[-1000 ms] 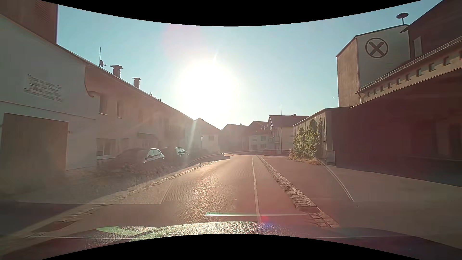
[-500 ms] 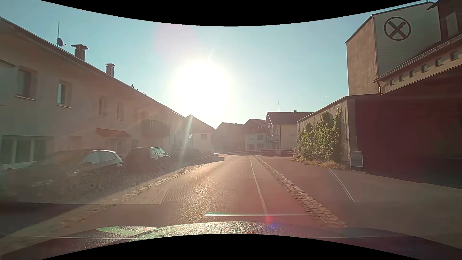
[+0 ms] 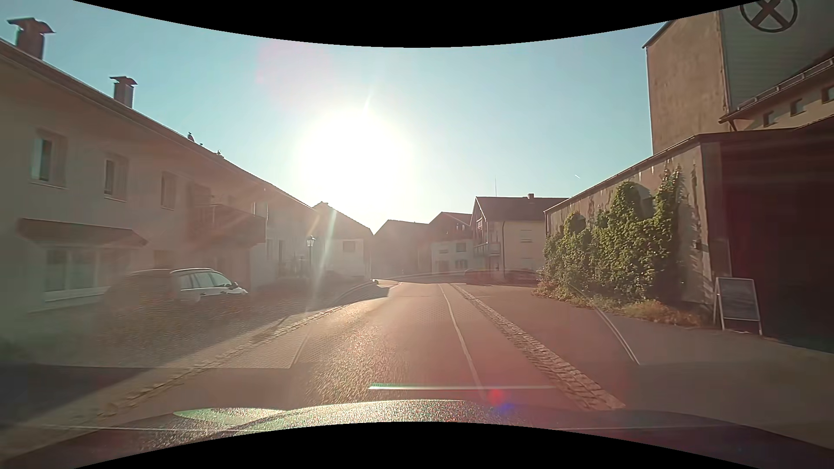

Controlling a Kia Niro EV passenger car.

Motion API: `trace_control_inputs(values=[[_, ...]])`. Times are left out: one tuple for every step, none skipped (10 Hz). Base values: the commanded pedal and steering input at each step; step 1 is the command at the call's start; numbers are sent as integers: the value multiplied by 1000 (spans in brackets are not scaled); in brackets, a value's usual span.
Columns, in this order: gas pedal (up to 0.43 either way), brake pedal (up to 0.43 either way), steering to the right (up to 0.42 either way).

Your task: Follow the waypoints while adhering to traffic rules and regulations

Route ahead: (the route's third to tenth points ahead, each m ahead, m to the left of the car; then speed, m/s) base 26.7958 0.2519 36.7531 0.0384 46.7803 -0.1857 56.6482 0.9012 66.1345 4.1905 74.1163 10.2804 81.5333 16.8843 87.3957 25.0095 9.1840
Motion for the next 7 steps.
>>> trace_control_inputs(values=[[110, 0, 13], [110, 0, 12], [110, 0, 13], [110, 0, 21], [110, 0, 21], [110, 0, 16], [110, 0, 15]])
